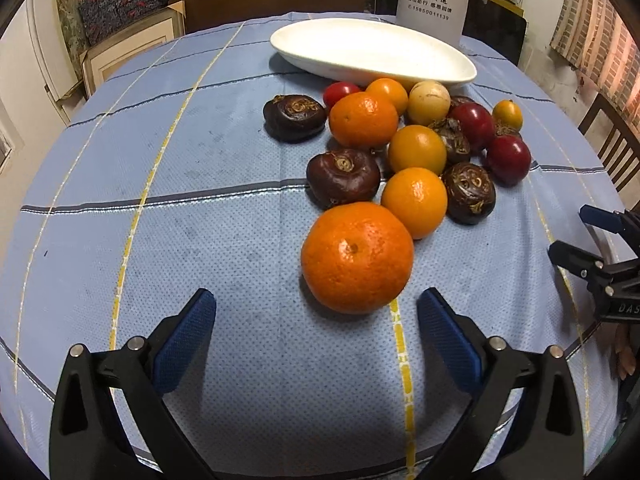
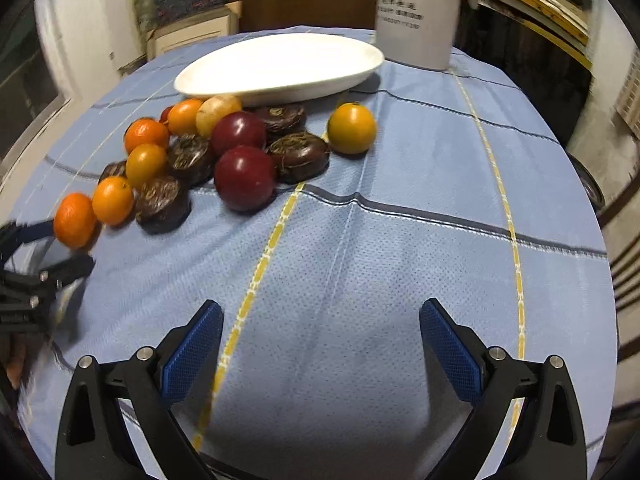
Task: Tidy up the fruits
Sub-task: 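Grasp the large mandarin with the left tool while the right tool grasps a dark red plum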
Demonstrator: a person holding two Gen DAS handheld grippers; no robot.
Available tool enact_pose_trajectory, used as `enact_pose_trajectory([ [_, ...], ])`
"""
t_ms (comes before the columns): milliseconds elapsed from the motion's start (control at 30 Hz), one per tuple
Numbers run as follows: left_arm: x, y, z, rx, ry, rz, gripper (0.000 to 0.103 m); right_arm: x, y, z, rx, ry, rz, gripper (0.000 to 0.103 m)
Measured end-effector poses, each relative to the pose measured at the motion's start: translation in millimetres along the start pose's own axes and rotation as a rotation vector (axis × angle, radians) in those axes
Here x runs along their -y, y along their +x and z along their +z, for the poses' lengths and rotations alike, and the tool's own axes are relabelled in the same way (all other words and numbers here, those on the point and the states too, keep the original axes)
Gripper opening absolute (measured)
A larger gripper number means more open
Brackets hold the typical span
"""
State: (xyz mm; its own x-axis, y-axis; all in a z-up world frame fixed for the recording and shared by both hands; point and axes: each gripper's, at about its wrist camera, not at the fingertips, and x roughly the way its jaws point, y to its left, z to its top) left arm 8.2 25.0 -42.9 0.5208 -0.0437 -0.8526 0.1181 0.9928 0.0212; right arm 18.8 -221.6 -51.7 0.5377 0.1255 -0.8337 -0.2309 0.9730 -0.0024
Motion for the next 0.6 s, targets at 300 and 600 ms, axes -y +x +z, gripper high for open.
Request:
enact_pose_trajectory([
  [300,0,0,16,0.045,-0.061,-0.065,0.099,1,0,9,0.023,0.034,0.055,0.100],
  [600,9,-12,20,0.115,-0.015,-0.082,0.072,-12,9,32,0.083,0.082,0.205,0.074],
])
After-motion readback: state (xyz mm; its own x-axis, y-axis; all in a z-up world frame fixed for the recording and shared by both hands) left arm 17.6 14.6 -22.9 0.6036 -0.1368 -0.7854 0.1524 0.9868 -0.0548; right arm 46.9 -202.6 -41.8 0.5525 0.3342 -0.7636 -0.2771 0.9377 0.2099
